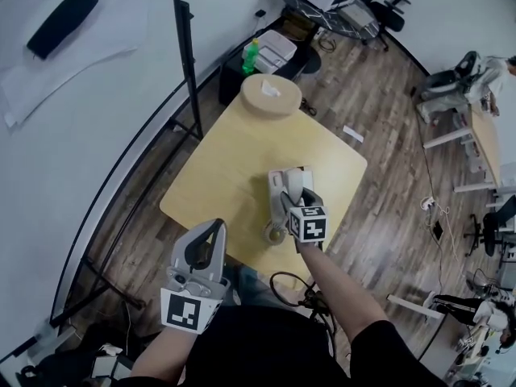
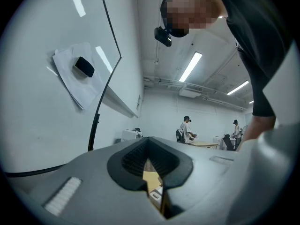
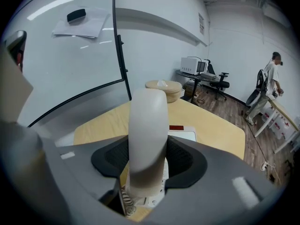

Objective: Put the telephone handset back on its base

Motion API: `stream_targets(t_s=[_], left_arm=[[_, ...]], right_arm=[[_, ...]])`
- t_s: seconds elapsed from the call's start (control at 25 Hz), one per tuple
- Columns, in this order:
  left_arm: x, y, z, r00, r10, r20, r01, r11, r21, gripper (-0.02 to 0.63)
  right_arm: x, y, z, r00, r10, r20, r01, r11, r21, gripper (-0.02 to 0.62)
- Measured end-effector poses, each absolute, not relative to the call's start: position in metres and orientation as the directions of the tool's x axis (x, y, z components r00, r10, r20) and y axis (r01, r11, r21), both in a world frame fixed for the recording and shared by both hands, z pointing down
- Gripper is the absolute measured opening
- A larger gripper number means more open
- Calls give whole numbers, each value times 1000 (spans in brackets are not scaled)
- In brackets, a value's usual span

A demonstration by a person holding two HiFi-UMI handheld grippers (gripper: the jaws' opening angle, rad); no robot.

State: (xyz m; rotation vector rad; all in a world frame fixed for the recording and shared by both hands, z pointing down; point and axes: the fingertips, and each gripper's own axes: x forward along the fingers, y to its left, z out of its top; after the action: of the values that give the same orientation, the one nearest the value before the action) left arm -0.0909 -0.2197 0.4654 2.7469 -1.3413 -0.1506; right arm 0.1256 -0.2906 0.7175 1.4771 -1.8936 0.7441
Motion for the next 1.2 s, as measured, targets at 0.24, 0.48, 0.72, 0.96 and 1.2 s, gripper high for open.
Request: stream_targets(t_s=[0.24,0.48,0.72,0.96,1.2], left_arm=[[-92,-220,470,609,-791,-50,-783,-610,119,0],[-96,-220,470,603,-797,-46,-788,-603,127,0],[-99,-220,476,600,-799,-37,-790,-599,129,0],[-104,-220,480,591,-806,-33,-796,-590,135,0],[-109,-218,482,584,-812,-27,-802,-581,141,0]], right_arm=[[116,-288,730,-188,-604,775,-975,209,-75,230],[112,-287,736,-186,-582,792,-978,187,-92,230],[110,-287,752,-168,-542,823,-981,171,-88,230],[109,-289,769,-133,-493,860,-988,138,-73,230],[111,-292,781,-83,-451,888,-994,100,-42,232]])
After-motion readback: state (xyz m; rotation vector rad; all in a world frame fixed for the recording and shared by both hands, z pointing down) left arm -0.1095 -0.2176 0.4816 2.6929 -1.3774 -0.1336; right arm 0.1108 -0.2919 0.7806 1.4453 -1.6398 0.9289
